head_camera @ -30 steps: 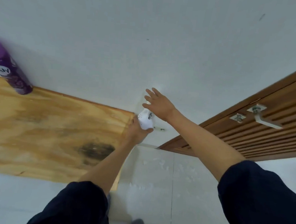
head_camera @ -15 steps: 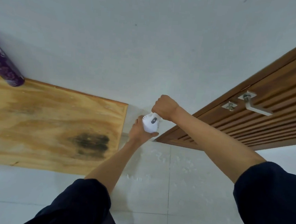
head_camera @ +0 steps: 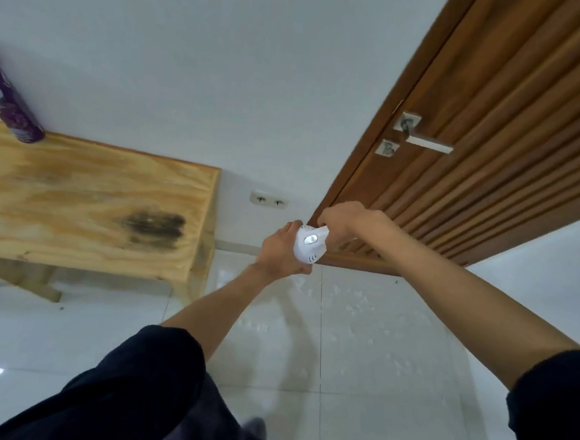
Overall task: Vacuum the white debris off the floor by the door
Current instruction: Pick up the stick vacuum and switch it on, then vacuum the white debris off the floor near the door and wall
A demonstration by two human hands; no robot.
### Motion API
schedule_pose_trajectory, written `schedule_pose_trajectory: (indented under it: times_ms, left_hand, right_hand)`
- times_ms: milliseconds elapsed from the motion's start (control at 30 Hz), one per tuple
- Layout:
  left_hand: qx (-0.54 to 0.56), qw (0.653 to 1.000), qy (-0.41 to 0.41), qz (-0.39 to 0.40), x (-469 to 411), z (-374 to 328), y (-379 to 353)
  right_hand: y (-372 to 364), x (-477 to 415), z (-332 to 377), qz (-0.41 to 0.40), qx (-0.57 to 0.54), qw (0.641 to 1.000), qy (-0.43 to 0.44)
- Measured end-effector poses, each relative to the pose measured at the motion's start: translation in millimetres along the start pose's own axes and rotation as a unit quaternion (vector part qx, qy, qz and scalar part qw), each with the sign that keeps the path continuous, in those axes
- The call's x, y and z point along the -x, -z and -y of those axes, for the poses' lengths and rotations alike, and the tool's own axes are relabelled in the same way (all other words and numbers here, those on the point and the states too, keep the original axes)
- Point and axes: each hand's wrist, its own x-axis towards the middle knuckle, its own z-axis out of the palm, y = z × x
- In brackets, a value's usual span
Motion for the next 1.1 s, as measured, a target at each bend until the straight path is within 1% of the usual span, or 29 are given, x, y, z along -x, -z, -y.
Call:
schedule_pose_trajectory:
  times_ms: [67,100,133,233,300,400,433,500,533,600,667,733,867,933,967,1033,1067,1100]
  left_hand:
    - [-0.025,0.999,-0.029,0.015,19.1,-15.9,-14.4]
    - [-0.037,0.998,-0.043,0.022,27.6,-22.4,-20.8]
    - [-0.046,0.997,-0.055,0.031,35.7,-28.9,-25.3]
    - [-0.077,0.991,-0.083,0.065,54.9,-47.1,-31.0]
    - [-0.085,0.99,-0.074,0.083,66.4,-51.6,-36.7]
    - [-0.054,0.993,0.005,0.108,86.1,-39.3,-49.1]
    - [-0.024,0.992,0.045,0.112,91.0,-32.6,-50.9]
    - [0.093,0.98,0.143,0.104,109.3,-22.4,-54.7]
    - [0.153,0.961,0.207,0.099,116.9,-19.4,-54.6]
    - [0.248,0.909,0.316,0.11,134.1,-12.7,-60.0]
    - [0.326,0.857,0.378,0.127,156.8,-0.9,-67.3]
    - [0.354,0.833,0.401,0.147,181.4,13.1,-73.3]
    - [0.349,0.813,0.422,0.199,238.9,45.0,-85.9]
    - [0.344,0.8,0.452,0.193,261.5,61.9,-94.9]
    - [0.345,0.793,0.465,0.188,276.9,69.3,-100.2]
    - [0.357,0.781,0.479,0.183,301.5,84.1,-111.9]
    - [0.361,0.775,0.487,0.176,312.9,86.8,-115.8]
    - [0.368,0.772,0.491,0.167,323.1,88.9,-118.9]
  right_hand:
    - [-20.5,32.3,-7.0,0.053,-0.111,0.992,-0.01]
    - [-32.3,46.0,-9.3,0.067,-0.145,0.987,-0.014]
    - [-45.1,57.6,-11.9,0.07,-0.167,0.983,-0.016]
    - [-82.0,79.3,-20.9,0.045,-0.242,0.969,-0.034]
    - [-103.4,89.9,-26.7,0.039,-0.306,0.95,-0.05]
    - [-135.0,109.2,-21.6,0.034,-0.409,0.91,-0.063]
    - [-143.0,112.3,-16.0,0.032,-0.433,0.898,-0.069]
    - [-169.0,123.4,4.1,0.029,-0.486,0.869,-0.084]
    - [-180.9,127.3,16.8,0.026,-0.512,0.853,-0.095]
    - [-206.1,139.1,46.5,0.014,-0.551,0.826,-0.118]
    - [-231.8,150.4,84.3,0.007,-0.58,0.804,-0.129]
    - [-256.8,160.3,125.8,0.002,-0.61,0.782,-0.131]
    - [-313.8,175.8,204.9,-0.002,-0.673,0.723,-0.154]
    - [-334.1,183.2,232.7,-0.007,-0.692,0.702,-0.166]
    - [-344.8,189.2,246.1,-0.006,-0.694,0.699,-0.171]
    - [-363.0,198.6,266.8,-0.005,-0.684,0.708,-0.175]
    - [-370.1,201.2,274.2,-0.002,-0.67,0.721,-0.175]
    - [-376.6,203.4,281.4,0.001,-0.647,0.742,-0.174]
